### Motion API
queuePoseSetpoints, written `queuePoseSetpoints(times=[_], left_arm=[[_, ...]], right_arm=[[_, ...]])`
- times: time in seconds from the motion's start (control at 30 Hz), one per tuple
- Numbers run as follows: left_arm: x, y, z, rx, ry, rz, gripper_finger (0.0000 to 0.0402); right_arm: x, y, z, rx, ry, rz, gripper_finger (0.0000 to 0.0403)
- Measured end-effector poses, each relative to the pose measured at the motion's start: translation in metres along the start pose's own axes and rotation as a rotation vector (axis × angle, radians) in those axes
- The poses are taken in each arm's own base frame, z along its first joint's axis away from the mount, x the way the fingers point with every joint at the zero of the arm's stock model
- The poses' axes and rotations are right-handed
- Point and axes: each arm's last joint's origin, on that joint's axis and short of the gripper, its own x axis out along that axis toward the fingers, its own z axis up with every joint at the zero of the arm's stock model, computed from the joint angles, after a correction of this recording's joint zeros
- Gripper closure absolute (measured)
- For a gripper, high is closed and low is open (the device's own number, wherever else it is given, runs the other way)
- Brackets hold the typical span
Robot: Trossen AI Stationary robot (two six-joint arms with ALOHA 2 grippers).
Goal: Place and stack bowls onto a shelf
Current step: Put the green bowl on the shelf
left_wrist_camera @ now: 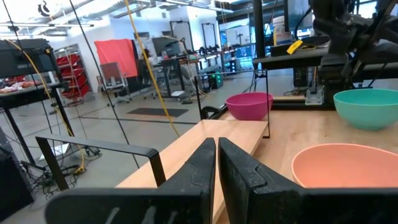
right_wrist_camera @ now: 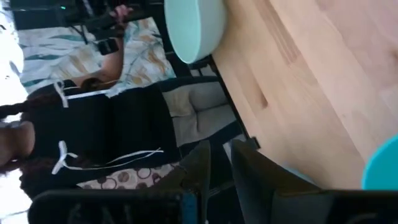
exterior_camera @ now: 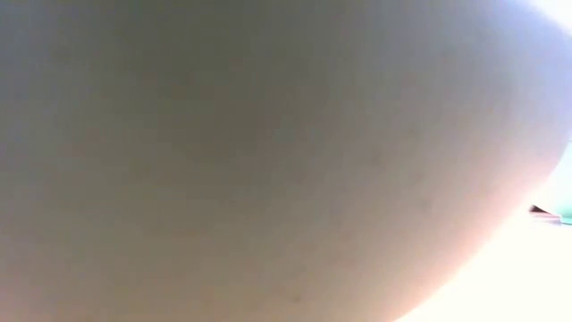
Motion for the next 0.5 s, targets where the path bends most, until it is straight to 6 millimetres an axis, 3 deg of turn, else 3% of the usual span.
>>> queuePoseSetpoints(times=[0.5], left_arm=[[0.000,0.000,0.000,0.000,0.000,0.000,0.0376]], right_arm=[[-0.020,0.000,-0.021,0.150,-0.112,-0.017,0.0348]])
